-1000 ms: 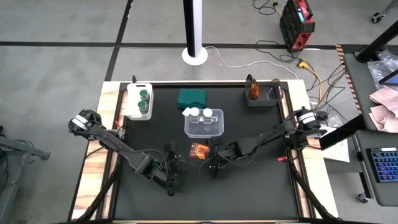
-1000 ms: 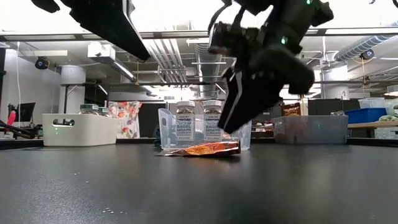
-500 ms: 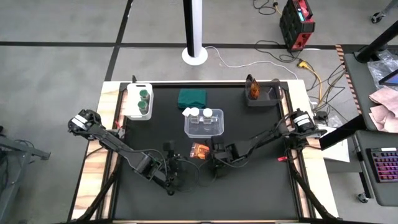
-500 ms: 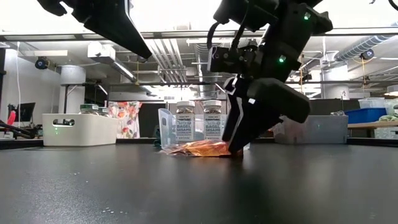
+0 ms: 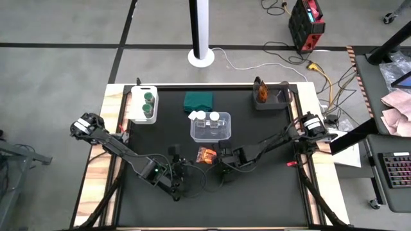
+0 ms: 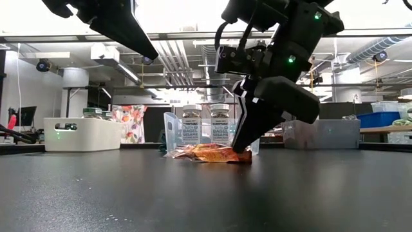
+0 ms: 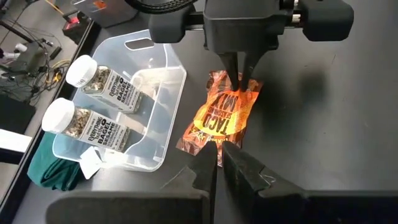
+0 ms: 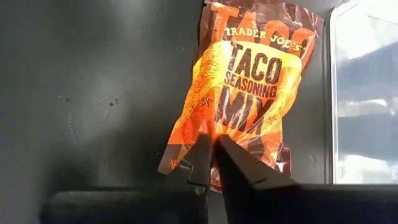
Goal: Sort spices by type
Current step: Put the spice pack into the black bin
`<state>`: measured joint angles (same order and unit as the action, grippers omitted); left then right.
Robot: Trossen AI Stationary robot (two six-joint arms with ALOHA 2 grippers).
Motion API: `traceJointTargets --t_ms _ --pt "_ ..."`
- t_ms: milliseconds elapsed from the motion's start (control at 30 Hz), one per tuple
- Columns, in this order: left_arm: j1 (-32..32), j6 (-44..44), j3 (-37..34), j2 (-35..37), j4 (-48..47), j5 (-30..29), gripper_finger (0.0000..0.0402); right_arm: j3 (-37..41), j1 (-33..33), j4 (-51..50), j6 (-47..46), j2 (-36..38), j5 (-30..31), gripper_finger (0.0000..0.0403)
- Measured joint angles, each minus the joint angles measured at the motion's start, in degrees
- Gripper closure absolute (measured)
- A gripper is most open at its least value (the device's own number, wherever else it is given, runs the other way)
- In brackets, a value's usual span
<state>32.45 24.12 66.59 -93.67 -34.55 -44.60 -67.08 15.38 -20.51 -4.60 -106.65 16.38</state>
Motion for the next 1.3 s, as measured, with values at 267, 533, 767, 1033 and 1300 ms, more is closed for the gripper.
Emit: traceJointTargets --t_ms 267,533,767,1033,1300 --pt "0.0 0.0 0.0 0.0 0.0 0.0 0.0393 0.4 0.0 -1.5 -4.1 0.2 -9.4 0.0394" --pt "0.0 -0.3 0.0 0.0 0.0 0.0 0.0393 -1.6 1.8 -3.3 -6.5 2.7 -11.9 0.0390" --pt "0.1 -0.5 -2.7 0.0 3.2 2.4 0.0393 -2.7 2.0 -7.8 2.1 7.0 -11.2 0.0373" --pt "-0.2 -3.5 -12.4 0.0 18.6 2.4 0.0401 -0.9 4.7 -12.8 14.9 6.7 -8.5 0.0286" --pt "-0.3 -3.6 -16.3 0.0 27.0 1.4 0.0401 1.4 5.6 -5.3 20.2 4.8 -4.3 0.0211"
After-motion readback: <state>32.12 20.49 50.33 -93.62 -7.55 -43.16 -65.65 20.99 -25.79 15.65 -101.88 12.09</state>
